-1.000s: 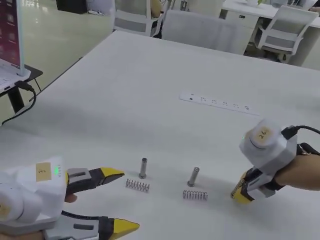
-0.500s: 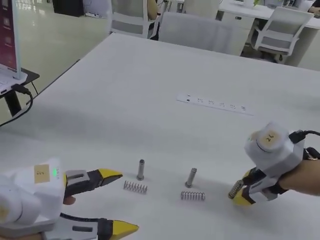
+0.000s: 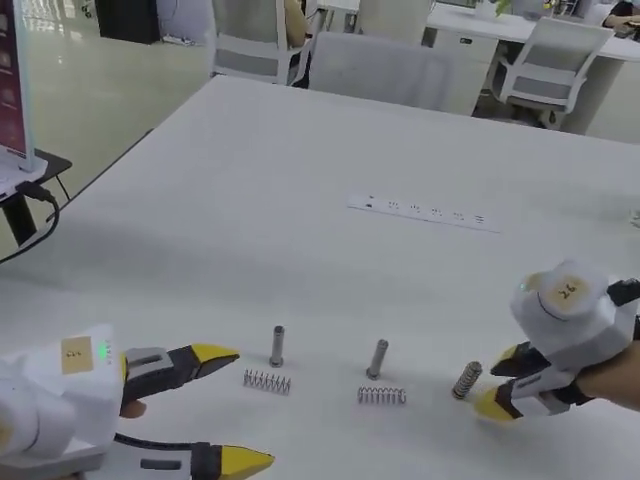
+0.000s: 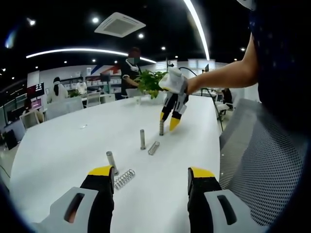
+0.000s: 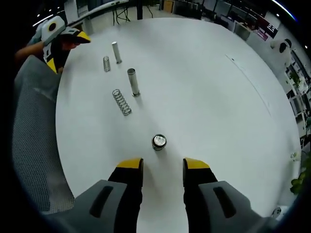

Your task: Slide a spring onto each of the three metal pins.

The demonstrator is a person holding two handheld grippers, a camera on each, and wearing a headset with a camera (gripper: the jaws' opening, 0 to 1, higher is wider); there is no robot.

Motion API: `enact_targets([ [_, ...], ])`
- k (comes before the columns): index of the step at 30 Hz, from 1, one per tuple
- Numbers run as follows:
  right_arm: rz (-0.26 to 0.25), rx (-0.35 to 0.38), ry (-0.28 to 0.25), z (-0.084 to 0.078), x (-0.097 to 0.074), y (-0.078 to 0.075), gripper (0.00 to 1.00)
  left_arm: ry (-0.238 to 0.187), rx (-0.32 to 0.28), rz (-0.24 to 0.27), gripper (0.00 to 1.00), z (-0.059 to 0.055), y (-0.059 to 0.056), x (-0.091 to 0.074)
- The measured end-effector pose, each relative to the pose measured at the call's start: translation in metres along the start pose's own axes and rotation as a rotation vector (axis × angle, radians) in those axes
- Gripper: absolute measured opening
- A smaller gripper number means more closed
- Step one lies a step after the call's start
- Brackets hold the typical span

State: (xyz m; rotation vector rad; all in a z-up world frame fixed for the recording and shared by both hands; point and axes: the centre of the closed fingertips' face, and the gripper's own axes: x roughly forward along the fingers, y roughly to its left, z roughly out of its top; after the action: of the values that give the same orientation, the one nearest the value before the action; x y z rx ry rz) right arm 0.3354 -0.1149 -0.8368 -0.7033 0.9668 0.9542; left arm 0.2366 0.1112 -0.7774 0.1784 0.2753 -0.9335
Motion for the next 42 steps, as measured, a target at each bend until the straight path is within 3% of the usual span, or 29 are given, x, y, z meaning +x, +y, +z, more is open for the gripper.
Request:
enact_targets([
  [25, -0.033, 0.057, -0.068, -0.012, -0.019, 0.017, 0.31, 0.0, 0.002, 0.001, 0.56, -0.002, 0.001, -0.002],
  [42, -0.021, 0.068, -0.095, -0.015, -0.021, 0.041, 0.3, -0.006, 0.009, -0.004, 0.56, 0.002, -0.001, -0.002],
])
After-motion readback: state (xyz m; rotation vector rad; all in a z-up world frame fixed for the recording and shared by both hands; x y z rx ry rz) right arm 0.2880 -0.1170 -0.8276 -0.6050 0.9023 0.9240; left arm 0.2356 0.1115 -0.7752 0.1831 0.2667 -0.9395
